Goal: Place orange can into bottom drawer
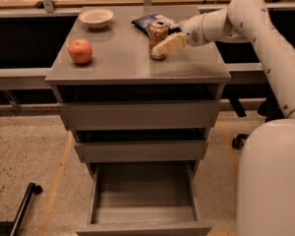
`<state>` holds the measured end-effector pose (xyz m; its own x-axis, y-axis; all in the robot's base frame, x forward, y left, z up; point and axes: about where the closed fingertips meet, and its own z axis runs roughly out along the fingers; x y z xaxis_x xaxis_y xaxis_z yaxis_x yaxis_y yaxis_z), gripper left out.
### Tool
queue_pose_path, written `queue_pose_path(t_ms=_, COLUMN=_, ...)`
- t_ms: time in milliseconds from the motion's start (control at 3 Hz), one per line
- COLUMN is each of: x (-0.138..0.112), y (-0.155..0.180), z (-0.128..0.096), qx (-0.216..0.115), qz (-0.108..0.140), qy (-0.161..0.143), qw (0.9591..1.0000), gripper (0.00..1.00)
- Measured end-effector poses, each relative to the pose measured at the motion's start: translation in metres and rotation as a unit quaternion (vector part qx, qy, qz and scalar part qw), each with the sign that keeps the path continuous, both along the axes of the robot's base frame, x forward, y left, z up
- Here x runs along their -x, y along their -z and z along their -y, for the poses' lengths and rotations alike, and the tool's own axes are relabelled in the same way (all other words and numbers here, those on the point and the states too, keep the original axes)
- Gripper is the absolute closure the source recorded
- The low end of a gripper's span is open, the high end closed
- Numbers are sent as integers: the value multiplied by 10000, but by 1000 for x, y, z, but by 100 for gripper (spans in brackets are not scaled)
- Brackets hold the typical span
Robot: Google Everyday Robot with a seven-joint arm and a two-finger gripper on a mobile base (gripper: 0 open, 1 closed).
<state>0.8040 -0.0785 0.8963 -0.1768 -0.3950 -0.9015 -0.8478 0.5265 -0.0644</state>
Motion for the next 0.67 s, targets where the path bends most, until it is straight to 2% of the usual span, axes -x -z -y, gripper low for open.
queue_pose_path(t_ms=333, x=-18, y=16, z=-18, qx=-230, qz=-98, qy=-58, qw=9997, gripper=0)
queue_pose_path(t_ms=667, x=-27, y=23, z=-35, qx=-277, qz=-109, qy=-169, qw=9994, gripper=16)
